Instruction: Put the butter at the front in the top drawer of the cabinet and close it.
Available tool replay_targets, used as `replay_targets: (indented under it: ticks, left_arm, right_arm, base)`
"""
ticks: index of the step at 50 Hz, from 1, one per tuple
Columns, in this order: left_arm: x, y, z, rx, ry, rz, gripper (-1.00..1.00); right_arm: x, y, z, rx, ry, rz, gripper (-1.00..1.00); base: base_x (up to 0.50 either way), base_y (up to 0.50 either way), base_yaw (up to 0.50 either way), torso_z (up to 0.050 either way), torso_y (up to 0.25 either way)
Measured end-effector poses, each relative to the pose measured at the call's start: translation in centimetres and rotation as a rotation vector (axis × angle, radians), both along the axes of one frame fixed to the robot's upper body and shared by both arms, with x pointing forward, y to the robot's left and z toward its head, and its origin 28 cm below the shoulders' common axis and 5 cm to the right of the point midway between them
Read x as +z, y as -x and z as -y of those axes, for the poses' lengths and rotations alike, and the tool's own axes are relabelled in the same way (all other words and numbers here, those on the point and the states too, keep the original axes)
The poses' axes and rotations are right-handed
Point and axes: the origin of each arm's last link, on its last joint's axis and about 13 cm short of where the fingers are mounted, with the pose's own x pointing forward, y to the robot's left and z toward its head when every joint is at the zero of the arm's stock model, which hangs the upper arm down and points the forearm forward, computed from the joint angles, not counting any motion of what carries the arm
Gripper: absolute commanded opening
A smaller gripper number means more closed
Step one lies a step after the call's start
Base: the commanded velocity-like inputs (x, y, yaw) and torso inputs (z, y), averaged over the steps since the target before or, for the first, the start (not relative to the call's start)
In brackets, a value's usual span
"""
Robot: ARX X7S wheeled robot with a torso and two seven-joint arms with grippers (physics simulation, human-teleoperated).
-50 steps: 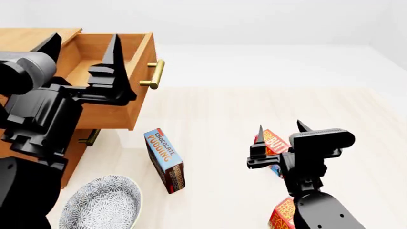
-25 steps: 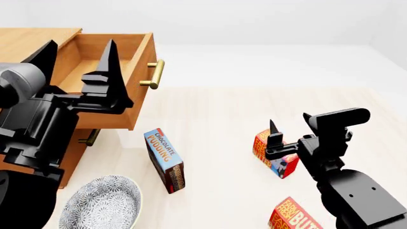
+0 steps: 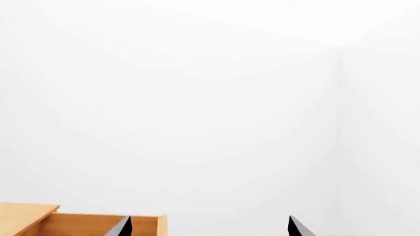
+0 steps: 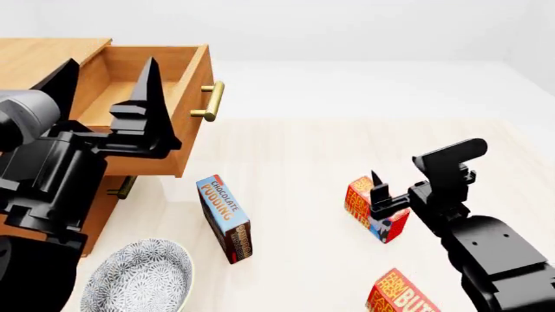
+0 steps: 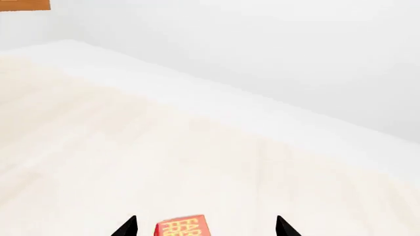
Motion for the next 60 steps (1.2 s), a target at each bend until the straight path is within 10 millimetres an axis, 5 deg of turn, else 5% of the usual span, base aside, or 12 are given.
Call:
replay_targets:
  ticks: [60]
  left_arm:
    - [-0.4,0.0,0.0,-0.002,0.01,-0.019,1.0]
  right_arm:
    - [-3.0,-1.5,1.9,0.068,0.071,-0.222,1.0]
  base:
    - [0.0,0.0,0.0,0.0,0.0]
